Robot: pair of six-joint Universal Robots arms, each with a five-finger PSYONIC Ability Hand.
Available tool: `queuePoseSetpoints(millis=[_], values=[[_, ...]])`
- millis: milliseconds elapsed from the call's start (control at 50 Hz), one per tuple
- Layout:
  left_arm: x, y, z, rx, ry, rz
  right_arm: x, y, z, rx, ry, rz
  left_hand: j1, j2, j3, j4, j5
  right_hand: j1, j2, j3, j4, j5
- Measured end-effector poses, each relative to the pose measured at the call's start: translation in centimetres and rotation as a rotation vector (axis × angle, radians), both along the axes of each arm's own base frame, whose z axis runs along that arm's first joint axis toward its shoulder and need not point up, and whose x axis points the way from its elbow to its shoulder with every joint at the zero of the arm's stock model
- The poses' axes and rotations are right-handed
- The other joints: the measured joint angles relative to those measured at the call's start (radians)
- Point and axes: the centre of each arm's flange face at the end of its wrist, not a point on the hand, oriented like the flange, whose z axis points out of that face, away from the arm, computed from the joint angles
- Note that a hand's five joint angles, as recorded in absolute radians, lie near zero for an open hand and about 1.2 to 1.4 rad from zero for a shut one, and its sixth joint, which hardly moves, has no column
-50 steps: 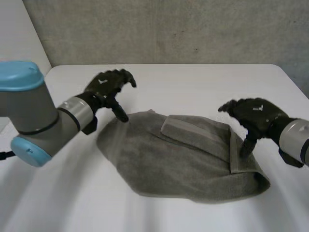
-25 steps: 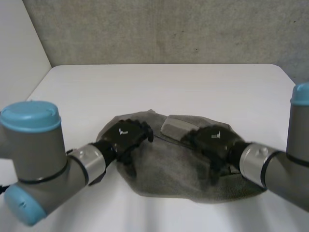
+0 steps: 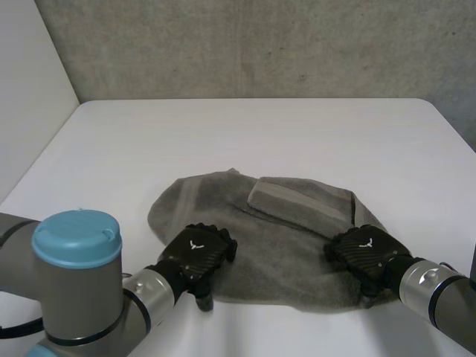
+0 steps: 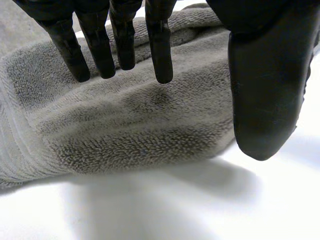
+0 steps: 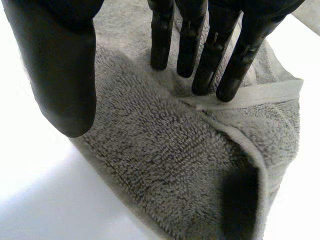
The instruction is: Fold the towel.
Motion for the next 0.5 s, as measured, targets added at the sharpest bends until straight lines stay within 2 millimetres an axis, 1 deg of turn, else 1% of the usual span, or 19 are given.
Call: queuePoseSetpoints(millis=[80, 120, 200, 260, 340, 420, 500], values=[[-0.3, -0.4, -0.4, -0.005, -0.002, 0.001, -0.1, -0.2, -0.2, -0.004, 0.000, -0.004, 0.018, 0.017, 0.018, 0.016, 0.015, 0.132, 0.127, 0.122, 0.128, 0.125], [-0.4, -0.6, -0.5, -0.006, -0.003, 0.000, 0.0, -0.2, -0.3, -0.004, 0.000, -0.004, 0.032, 0.031, 0.033, 0.031, 0.026, 0.160, 0.157, 0.151, 0.156, 0.153], [-0.7, -1.0, -0.8, -0.005, -0.006, -0.001, 0.0, -0.2, -0.4, -0.002, 0.001, -0.004, 0.141, 0.139, 0.142, 0.144, 0.133, 0.187, 0.182, 0.176, 0.179, 0.178], [-0.7, -1.1, -1.0, -0.001, -0.008, -0.002, 0.0, -0.2, -0.4, -0.001, 0.001, -0.004, 0.182, 0.181, 0.183, 0.186, 0.176, 0.190, 0.183, 0.178, 0.180, 0.179], [-0.8, -1.1, -1.2, 0.003, -0.011, -0.003, -0.1, -0.2, -0.4, 0.000, 0.001, -0.006, 0.352, 0.363, 0.364, 0.366, 0.349, 0.229, 0.222, 0.214, 0.219, 0.219], [-0.8, -1.1, -1.4, 0.007, -0.015, -0.004, -0.2, -0.4, -0.5, -0.001, 0.001, -0.014, 0.367, 0.385, 0.387, 0.390, 0.369, 0.282, 0.275, 0.261, 0.271, 0.274], [-0.8, -1.2, -1.5, 0.003, -0.014, -0.005, -0.4, -0.6, -0.5, -0.002, 0.001, -0.022, 0.367, 0.388, 0.391, 0.392, 0.369, 0.293, 0.280, 0.270, 0.280, 0.283]])
